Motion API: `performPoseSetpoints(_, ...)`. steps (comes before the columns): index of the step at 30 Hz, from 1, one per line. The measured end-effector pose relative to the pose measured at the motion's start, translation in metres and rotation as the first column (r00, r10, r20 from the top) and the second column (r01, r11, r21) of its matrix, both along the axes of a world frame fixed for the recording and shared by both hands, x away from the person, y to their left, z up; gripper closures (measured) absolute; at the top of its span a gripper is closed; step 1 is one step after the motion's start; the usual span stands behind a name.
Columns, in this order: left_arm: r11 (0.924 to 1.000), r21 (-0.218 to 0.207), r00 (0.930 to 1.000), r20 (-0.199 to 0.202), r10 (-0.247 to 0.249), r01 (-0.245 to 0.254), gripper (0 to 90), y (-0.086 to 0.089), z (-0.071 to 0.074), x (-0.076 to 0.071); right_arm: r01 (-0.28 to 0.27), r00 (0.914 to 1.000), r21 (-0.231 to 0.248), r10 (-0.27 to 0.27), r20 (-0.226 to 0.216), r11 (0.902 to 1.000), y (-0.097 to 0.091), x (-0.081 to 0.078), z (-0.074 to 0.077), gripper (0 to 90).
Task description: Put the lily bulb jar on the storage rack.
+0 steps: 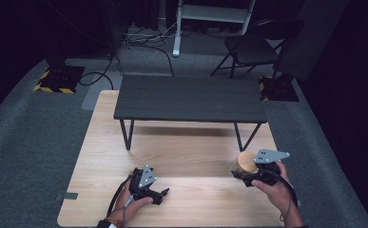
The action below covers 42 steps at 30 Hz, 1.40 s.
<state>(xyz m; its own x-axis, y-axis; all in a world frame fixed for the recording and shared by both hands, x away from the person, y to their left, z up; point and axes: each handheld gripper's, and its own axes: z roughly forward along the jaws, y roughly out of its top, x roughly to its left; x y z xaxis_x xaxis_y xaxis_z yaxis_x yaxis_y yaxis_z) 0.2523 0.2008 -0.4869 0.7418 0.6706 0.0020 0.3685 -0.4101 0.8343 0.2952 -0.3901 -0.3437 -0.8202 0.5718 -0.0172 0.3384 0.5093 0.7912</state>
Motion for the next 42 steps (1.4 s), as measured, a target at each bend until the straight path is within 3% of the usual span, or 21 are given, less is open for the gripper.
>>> performPoseSetpoints(1,1.0000,0.000,1.0000,0.000,0.000,0.000,0.5,0.000,0.000,0.000,0.000,1.0000,0.000,0.000,0.000,1.0000,0.000,0.000,0.000,24.8)
performPoseSetpoints(2,1.0000,0.000,1.0000,0.000,0.000,0.000,0.5,0.000,0.000,0.000,-0.002,1.0000,0.009,0.002,-0.002,1.0000,0.003,0.006,0.013,24.8)
performPoseSetpoints(3,1.0000,0.000,1.0000,0.000,0.000,0.000,0.5,0.000,0.000,0.000,-0.002,1.0000,0.009,0.002,-0.002,1.0000,0.003,0.006,0.013,24.8)
performPoseSetpoints(5,1.0000,0.000,1.0000,0.000,0.000,0.000,0.5,0.000,0.000,0.000,-0.001,1.0000,0.017,0.001,0.006,0.9999,0.008,0.014,0.032,24.8)
performPoseSetpoints(6,1.0000,0.000,1.0000,0.000,0.000,0.000,0.5,0.000,0.000,0.000,-0.001,1.0000,0.017,0.001,0.006,0.9999,0.008,0.014,0.032,24.8)
performPoseSetpoints(7,1.0000,0.000,1.0000,0.000,0.000,0.000,0.5,0.000,0.000,0.000,-0.004,0.9999,0.020,0.004,0.010,0.9998,0.012,0.020,0.044,24.8)
performPoseSetpoints(8,1.0000,0.000,1.0000,0.000,0.000,0.000,0.5,0.000,0.000,0.000,-0.004,0.9999,0.020,0.004,0.010,0.9998,0.012,0.020,0.044,24.8)
performPoseSetpoints(9,1.0000,0.000,1.0000,0.000,0.000,0.000,0.5,0.000,0.000,0.000,-0.005,0.9999,0.022,0.005,0.012,0.9997,0.015,0.025,0.054,24.7)
performPoseSetpoints(15,1.0000,0.000,1.0000,0.000,0.000,0.000,0.5,0.000,0.000,0.000,0.003,0.9996,-0.008,-0.003,0.026,1.0000,0.036,0.042,0.096,24.8)
performPoseSetpoints(24,1.0000,0.000,1.0000,0.000,-0.001,0.001,0.5,0.000,0.000,0.000,-0.009,0.9988,-0.009,0.010,0.048,0.9999,0.064,0.071,0.138,24.8)
performPoseSetpoints(29,1.0000,0.001,1.0000,0.000,-0.001,0.001,0.5,0.000,0.000,0.000,0.010,0.9994,0.009,-0.010,0.034,0.9999,0.074,0.092,0.153,24.7)
performPoseSetpoints(32,1.0000,0.001,1.0000,0.001,-0.001,0.001,0.5,0.000,0.000,0.000,0.040,0.9984,-0.004,-0.039,0.041,0.9992,0.083,0.101,0.159,24.7)
performPoseSetpoints(42,1.0000,0.001,1.0000,0.001,-0.001,0.001,0.5,0.000,0.000,0.000,0.132,0.9908,0.011,-0.133,0.027,0.9911,0.100,0.129,0.158,24.7)
